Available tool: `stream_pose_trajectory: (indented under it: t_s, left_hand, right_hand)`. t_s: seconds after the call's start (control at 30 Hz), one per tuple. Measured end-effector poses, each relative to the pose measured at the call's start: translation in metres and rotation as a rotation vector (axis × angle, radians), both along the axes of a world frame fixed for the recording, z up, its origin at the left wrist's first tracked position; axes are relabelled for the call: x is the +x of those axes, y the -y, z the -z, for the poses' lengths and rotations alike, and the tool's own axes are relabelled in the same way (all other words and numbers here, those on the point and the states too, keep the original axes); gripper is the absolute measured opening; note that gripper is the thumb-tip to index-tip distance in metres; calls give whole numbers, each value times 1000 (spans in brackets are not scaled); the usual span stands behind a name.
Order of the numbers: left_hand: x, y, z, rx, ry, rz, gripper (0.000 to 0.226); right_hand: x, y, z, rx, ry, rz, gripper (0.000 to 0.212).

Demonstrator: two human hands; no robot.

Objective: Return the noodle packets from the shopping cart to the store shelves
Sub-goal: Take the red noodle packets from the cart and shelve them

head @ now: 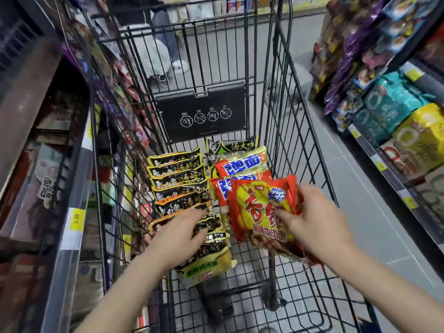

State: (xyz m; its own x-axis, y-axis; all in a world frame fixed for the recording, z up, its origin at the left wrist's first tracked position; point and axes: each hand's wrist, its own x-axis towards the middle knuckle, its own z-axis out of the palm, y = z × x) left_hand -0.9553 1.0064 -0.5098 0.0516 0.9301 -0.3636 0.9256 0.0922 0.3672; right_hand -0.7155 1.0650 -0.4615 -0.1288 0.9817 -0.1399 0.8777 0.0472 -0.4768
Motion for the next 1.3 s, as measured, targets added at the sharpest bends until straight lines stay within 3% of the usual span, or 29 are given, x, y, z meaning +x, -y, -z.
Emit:
stream_pose_trajectory:
  t_s: [0.23, 0.4, 0.63, 0.73, 0.97, 1.13, 1.3]
  left_hand:
    - [69, -54, 63, -78, 436, -305, 50]
    - [86, -72, 102, -214, 569, -629, 60]
    - [94, -89, 128, -227, 629, -847, 43]
    - [94, -91, 136, -240, 602, -874, 48]
    - [90, -90, 143, -264, 727, -866, 41]
    - [99, -84, 136, -183, 635, -699, 55]
    - [99, -82, 100, -28, 684, -622, 43]
  right_hand:
    - [39, -30, -61, 166, -178, 120, 27]
    - [52, -38, -61, 206, -328, 209, 25]
    - [60, -45, -51, 211, -430, 267, 29]
    - [62, -47, -51, 221, -463, 270, 31]
    - [68, -53, -56, 234, -525, 325, 25]
    - [70, -52, -59, 241, -524, 343, 25]
    - [68, -45, -68, 235, -547, 328, 23]
